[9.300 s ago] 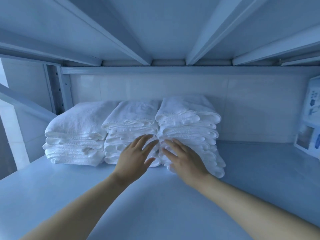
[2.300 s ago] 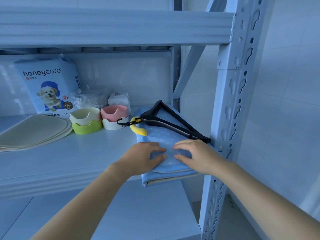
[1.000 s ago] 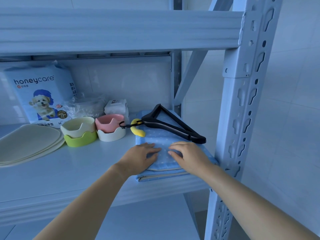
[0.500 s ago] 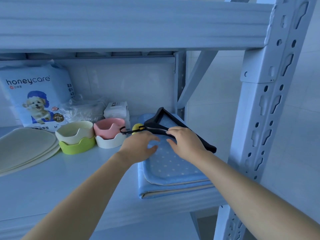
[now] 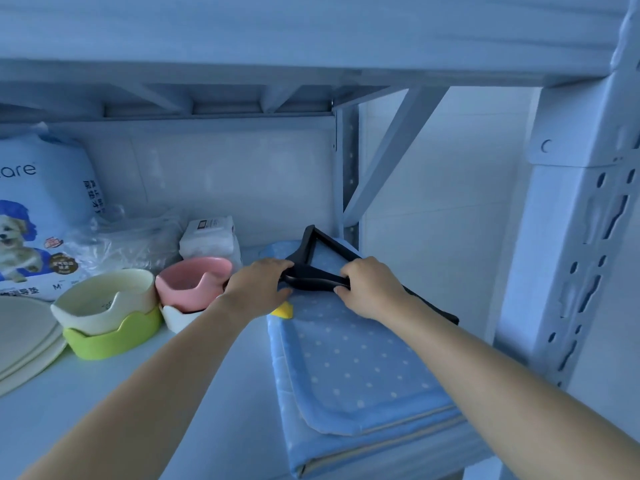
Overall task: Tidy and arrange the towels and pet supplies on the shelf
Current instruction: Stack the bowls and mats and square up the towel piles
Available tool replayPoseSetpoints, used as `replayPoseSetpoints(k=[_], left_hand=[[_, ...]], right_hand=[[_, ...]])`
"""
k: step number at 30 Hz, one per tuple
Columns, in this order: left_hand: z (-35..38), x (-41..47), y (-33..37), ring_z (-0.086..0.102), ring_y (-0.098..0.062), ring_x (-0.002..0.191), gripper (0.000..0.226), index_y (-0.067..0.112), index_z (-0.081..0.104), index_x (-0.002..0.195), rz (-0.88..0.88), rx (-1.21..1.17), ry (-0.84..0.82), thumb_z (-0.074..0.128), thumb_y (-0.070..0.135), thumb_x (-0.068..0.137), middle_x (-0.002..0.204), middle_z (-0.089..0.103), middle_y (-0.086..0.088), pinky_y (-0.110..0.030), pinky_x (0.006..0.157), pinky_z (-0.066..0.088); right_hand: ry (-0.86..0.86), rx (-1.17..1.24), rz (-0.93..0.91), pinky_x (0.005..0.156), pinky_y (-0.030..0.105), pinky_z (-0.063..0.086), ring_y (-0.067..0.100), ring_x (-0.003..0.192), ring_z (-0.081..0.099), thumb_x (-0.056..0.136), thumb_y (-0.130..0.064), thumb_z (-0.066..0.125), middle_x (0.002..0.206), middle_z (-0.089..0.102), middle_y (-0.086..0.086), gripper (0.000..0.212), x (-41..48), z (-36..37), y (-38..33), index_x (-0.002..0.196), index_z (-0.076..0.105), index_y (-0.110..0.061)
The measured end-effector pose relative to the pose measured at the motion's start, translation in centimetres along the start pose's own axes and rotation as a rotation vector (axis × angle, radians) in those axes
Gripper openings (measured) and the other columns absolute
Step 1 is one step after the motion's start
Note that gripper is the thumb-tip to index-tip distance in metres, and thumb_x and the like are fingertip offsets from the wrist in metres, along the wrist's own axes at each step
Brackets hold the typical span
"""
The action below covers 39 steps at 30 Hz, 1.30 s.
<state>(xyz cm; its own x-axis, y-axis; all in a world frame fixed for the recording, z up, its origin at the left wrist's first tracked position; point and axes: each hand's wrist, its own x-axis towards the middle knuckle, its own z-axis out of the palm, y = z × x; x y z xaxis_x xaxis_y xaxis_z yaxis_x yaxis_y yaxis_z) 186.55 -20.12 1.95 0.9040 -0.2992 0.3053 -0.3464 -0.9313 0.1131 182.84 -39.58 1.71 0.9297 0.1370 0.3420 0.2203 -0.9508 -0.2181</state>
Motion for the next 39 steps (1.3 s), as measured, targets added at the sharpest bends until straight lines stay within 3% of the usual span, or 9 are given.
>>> replayPoseSetpoints(k=[7, 13, 19, 23, 31, 34, 36, 39], left_hand=[[1.8, 2.0, -0.4, 0.051, -0.026, 0.117, 0.059, 0.031, 0.038, 0.139, 0.024, -0.036, -0.011, 0.047, 0.008, 0.086, 0.133, 0.05, -0.002, -0.036, 0.093, 0.045], [2.2, 3.0, -0.9, 0.049, -0.022, 0.12, 0.072, 0.033, 0.039, 0.139, 0.071, -0.062, 0.023, 0.04, -0.005, 0.078, 0.135, 0.049, 0.001, -0.026, 0.094, 0.041], [2.8, 4.5, -0.3, 0.05, -0.019, 0.116, 0.068, 0.035, 0.042, 0.136, 0.1, -0.096, 0.033, 0.043, -0.006, 0.082, 0.13, 0.05, 0.003, -0.024, 0.089, 0.041], [2.8, 4.7, 0.0, 0.05, -0.019, 0.117, 0.068, 0.034, 0.041, 0.136, 0.111, -0.078, 0.029, 0.043, -0.007, 0.083, 0.132, 0.049, 0.003, -0.026, 0.089, 0.043], [1.2, 0.9, -0.1, 0.049, -0.017, 0.118, 0.046, 0.031, 0.049, 0.131, 0.025, -0.093, 0.054, 0.051, 0.013, 0.089, 0.133, 0.048, 0.005, -0.032, 0.095, 0.043], [0.3, -1.5, 1.3, 0.047, -0.015, 0.12, 0.043, 0.031, 0.051, 0.13, 0.052, -0.103, 0.047, 0.053, 0.02, 0.089, 0.135, 0.046, 0.007, -0.029, 0.097, 0.04], [-0.1, -3.1, 2.4, 0.042, -0.012, 0.125, 0.041, 0.03, 0.051, 0.13, 0.071, -0.104, 0.044, 0.054, 0.025, 0.09, 0.136, 0.046, 0.009, -0.021, 0.098, 0.033], [-0.2, -5.1, 3.9, 0.044, -0.011, 0.123, 0.038, 0.029, 0.052, 0.129, 0.076, -0.081, 0.017, 0.053, 0.033, 0.091, 0.135, 0.049, 0.009, -0.022, 0.097, 0.034]], right_hand=[[-0.019, -0.07, 0.065, 0.051, 0.03, 0.035, 0.024, 0.067, 0.05, 0.087, -0.022, 0.06, 0.066, 0.047, 0.004, 0.027, 0.2, 0.9, 0.8, 0.068, 0.046, -0.009], [0.021, -0.07, 0.112, 0.051, 0.027, 0.039, 0.024, 0.06, 0.05, 0.086, -0.018, 0.06, 0.073, 0.059, 0.009, 0.019, 0.5, 1.2, 1.0, 0.072, 0.052, -0.007], [0.022, -0.089, 0.146, 0.047, 0.025, 0.034, 0.02, 0.056, 0.045, 0.085, -0.01, 0.059, 0.067, 0.051, 0.005, 0.018, 0.8, 1.3, 1.5, 0.07, 0.05, -0.009], [0.027, -0.098, 0.168, 0.041, 0.023, 0.026, 0.013, 0.047, 0.033, 0.082, -0.004, 0.06, 0.058, 0.039, 0.0, 0.034, 1.2, 1.5, 1.7, 0.059, 0.036, -0.012], [0.008, -0.097, 0.107, 0.041, 0.024, 0.025, 0.013, 0.048, 0.033, 0.085, -0.003, 0.057, 0.059, 0.038, 0.0, 0.036, 1.1, 1.4, 0.7, 0.059, 0.033, -0.013], [0.038, -0.078, 0.015, 0.052, 0.029, 0.036, 0.021, 0.062, 0.048, 0.09, -0.018, 0.059, 0.071, 0.049, 0.004, 0.027, 0.2, 0.7, 0.4, 0.069, 0.044, -0.01], [0.079, -0.051, -0.1, 0.066, 0.032, 0.045, 0.025, 0.086, 0.057, 0.09, -0.022, 0.058, 0.092, 0.058, 0.006, 0.016, -0.8, 0.4, 0.2, 0.092, 0.057, -0.006], [0.104, 0.014, -0.219, 0.086, 0.035, 0.048, 0.024, 0.112, 0.054, 0.092, -0.021, 0.055, 0.124, 0.056, 0.003, 0.029, -3.1, 0.3, 0.2, 0.116, 0.059, -0.005]])
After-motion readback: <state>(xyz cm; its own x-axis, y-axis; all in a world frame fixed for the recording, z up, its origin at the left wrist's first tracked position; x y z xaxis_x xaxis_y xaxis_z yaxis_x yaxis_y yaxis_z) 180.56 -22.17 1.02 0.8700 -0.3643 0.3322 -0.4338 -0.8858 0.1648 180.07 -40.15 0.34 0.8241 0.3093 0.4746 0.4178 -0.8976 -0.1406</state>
